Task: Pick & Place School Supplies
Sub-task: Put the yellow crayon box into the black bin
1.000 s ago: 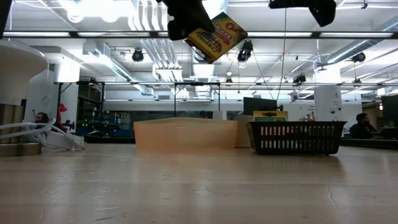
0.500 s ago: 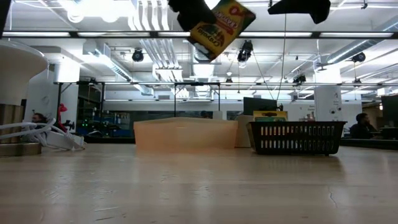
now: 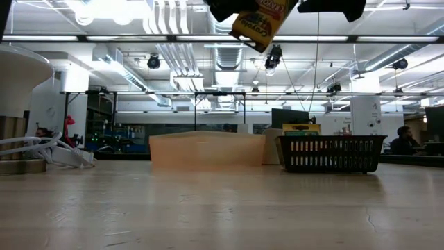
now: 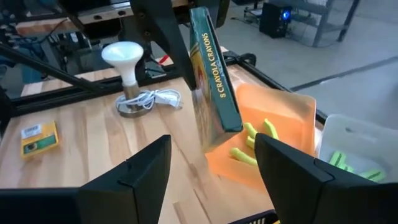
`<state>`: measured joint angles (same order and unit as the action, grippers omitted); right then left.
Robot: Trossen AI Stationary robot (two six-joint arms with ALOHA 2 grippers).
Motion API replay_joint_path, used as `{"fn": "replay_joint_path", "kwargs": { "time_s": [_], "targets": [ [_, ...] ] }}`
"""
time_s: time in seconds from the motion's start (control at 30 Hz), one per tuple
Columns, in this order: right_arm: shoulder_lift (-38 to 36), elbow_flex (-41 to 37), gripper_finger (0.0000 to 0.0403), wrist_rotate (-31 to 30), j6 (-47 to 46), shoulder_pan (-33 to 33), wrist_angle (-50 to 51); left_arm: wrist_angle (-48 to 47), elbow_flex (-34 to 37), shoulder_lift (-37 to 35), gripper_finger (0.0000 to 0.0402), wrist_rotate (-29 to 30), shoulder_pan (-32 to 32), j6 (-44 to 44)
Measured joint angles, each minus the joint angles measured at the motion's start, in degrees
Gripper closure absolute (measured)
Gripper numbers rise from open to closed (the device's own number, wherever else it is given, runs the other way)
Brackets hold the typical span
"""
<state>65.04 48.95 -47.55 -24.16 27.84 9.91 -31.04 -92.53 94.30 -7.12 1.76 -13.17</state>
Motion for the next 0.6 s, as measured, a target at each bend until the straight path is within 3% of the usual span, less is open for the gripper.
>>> {"fn": "replay_joint_path", "kwargs": {
  "time_s": [0.33,0.6],
  "targets": [
    [0.0,0.0,0.0177,0.0,14.8,-0.1,-10.6,0.8,0.1,0.0,0.0358,-2.4,-0.2,0.1],
    [0.3,0.0,0.0177,3.6,13.4,-2.2,-11.8,0.9,0.1,0.0,0.0358,-2.4,-0.4,0.1]
  ]
}}
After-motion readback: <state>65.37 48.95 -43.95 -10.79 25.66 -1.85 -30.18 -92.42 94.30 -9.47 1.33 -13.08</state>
